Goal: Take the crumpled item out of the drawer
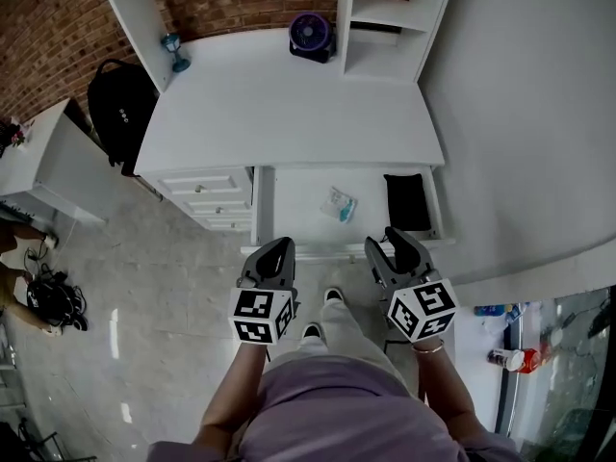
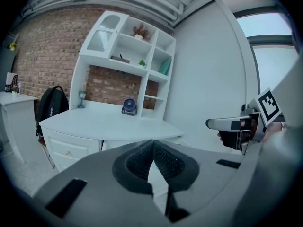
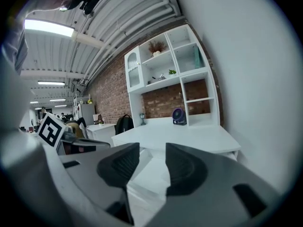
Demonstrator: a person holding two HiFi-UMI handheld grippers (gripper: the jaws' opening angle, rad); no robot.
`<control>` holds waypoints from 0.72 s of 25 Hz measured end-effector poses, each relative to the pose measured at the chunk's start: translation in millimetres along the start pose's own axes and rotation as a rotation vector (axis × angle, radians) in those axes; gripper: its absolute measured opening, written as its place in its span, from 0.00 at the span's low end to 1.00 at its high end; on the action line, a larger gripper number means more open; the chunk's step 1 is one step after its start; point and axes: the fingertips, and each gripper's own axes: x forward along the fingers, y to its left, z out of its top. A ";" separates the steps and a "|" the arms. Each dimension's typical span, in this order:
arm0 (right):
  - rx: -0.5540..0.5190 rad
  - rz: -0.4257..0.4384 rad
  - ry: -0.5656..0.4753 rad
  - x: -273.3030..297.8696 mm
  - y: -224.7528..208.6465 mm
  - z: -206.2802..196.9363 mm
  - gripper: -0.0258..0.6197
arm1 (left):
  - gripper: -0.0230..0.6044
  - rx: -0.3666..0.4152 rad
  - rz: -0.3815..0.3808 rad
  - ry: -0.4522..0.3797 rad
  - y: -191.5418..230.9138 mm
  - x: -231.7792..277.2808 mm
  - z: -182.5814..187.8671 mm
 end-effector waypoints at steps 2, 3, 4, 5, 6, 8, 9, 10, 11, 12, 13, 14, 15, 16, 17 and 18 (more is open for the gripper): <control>-0.007 0.023 0.012 12.2 -5.1 2.4 0.29 | 0.04 -0.006 0.020 0.000 5.1 6.8 3.9; -0.012 0.035 0.017 18.6 -8.3 3.3 0.29 | 0.04 -0.010 0.030 -0.001 7.7 10.9 5.6; -0.017 0.047 0.024 25.2 -11.7 3.5 0.29 | 0.04 -0.014 0.041 -0.002 10.2 15.4 7.0; -0.024 0.060 0.032 31.8 -15.2 3.0 0.29 | 0.04 -0.018 0.052 -0.003 12.2 20.0 7.8; -0.033 0.073 0.042 38.4 -18.7 1.7 0.29 | 0.04 -0.022 0.062 -0.004 13.9 24.4 7.8; -0.051 0.098 0.063 51.4 -25.4 -1.8 0.30 | 0.04 -0.031 0.083 -0.004 17.0 32.1 6.8; -0.059 0.109 0.074 57.8 -28.5 -3.3 0.30 | 0.04 -0.036 0.093 -0.004 18.7 35.3 6.4; -0.064 0.120 0.084 64.1 -31.2 -4.6 0.30 | 0.04 -0.042 0.103 -0.003 20.5 37.8 6.2; -0.068 0.133 0.095 70.4 -33.4 -5.8 0.31 | 0.04 -0.047 0.115 -0.003 22.4 39.7 6.2; -0.074 0.146 0.107 76.6 -35.0 -7.3 0.31 | 0.04 -0.053 0.126 -0.002 24.4 41.2 6.3; -0.081 0.159 0.121 82.8 -36.2 -9.3 0.32 | 0.04 -0.059 0.138 -0.002 26.5 42.5 6.6; -0.090 0.173 0.137 89.2 -37.3 -11.9 0.32 | 0.04 -0.064 0.149 -0.001 28.8 43.8 7.1; -0.100 0.188 0.154 95.6 -38.3 -15.3 0.33 | 0.04 -0.068 0.161 -0.001 30.9 44.9 7.5; -0.111 0.204 0.173 101.8 -39.2 -19.6 0.34 | 0.04 -0.072 0.174 -0.001 32.7 45.7 7.5; -0.121 0.220 0.193 107.6 -40.2 -24.9 0.34 | 0.04 -0.076 0.187 0.000 34.2 46.0 7.2; -0.128 0.234 0.214 113.1 -41.3 -31.1 0.35 | 0.04 -0.079 0.200 0.001 35.5 46.0 6.5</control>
